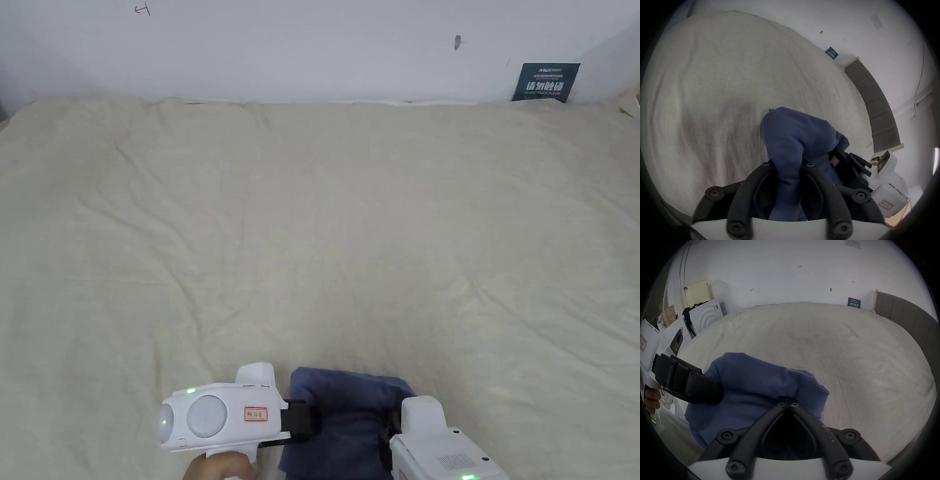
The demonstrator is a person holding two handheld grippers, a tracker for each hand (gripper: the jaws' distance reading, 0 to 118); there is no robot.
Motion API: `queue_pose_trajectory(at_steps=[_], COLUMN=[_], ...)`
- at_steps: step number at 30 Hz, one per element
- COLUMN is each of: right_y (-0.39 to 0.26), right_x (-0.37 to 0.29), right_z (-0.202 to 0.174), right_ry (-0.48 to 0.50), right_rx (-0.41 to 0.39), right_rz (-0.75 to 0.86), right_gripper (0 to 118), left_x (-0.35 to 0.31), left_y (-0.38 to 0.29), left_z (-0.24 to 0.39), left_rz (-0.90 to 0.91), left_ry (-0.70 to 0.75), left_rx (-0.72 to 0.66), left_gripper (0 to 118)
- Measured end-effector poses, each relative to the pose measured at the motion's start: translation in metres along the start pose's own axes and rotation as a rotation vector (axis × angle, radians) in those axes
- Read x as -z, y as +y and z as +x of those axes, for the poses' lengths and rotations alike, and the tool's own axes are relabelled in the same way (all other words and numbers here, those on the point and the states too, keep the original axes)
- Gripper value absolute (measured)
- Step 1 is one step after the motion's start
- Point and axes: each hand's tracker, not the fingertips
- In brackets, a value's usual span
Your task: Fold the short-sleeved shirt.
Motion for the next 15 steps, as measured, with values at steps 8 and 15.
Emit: queue_pose_trajectory(at_steps=[8, 15], right_y=[0.034, 0.086], right_x=[-0.029, -0.057], right_z=[-0.006, -0.014], right_ry=[0.027, 0.002], right_rx=[-0.034, -0.026], right_rz=[0.090, 0.240], right_gripper=[2, 2], left_x=[-0.044, -0.123], left_y=[0.014, 0.062], left_z=[-0.010, -0.092], left_rz=[0.065, 0.123], left_ry=[0.056, 0.265], left_rx=[0.065, 0.084], left_gripper=[23, 23])
